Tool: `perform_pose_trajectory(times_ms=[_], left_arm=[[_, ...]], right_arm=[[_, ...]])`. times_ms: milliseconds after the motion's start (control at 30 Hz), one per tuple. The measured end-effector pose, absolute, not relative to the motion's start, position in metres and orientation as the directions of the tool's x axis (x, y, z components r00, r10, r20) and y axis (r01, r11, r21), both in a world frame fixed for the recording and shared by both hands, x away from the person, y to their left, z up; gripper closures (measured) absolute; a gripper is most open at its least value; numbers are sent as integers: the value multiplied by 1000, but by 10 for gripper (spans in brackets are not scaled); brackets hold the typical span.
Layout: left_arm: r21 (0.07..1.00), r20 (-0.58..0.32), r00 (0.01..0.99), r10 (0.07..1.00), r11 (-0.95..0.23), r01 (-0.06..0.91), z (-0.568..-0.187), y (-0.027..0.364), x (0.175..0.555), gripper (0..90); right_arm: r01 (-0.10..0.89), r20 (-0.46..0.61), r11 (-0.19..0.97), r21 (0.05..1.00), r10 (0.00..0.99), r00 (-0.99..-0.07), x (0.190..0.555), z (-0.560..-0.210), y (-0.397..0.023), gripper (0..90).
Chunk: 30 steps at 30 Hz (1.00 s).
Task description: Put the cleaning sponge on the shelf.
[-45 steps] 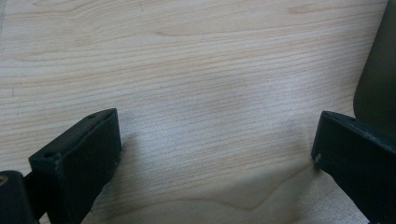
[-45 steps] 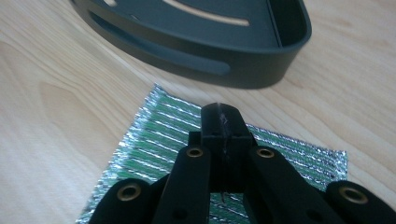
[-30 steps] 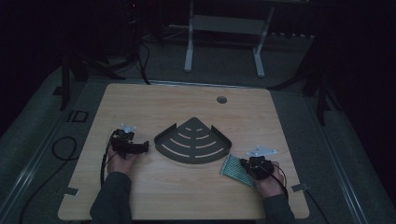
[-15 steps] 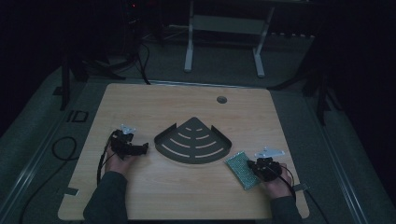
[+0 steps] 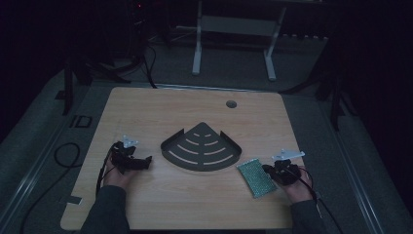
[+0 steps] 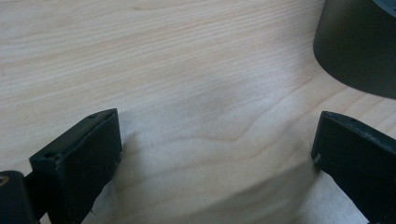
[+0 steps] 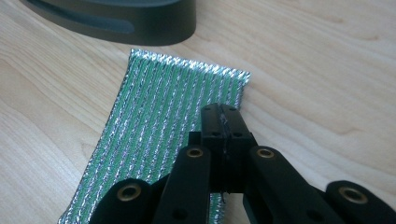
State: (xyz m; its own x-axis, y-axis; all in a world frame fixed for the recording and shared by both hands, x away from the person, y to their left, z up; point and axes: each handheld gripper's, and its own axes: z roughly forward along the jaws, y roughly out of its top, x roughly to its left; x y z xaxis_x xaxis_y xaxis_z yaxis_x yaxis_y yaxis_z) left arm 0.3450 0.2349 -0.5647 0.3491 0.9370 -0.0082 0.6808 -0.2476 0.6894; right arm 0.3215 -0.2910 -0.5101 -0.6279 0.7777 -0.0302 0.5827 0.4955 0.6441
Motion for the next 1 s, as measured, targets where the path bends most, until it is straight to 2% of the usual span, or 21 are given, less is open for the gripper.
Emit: perform_pose_trajectory(times_ms=[300,400,1000], left_arm=[[689,-8,338,941,-240,684,-565,234,341,20],[689,-7,337,942,-240,684,-565,234,342,20],[689,-7,334,942,-237,684,-565,234,342,20]], right_arm=[[589,-45,537,604,761,-647,332,-487,-294,844],[618,-12,546,565,755,-656,340,-482,-295,787],[747,144,547,379,762,-631,363,-494,-296,744]])
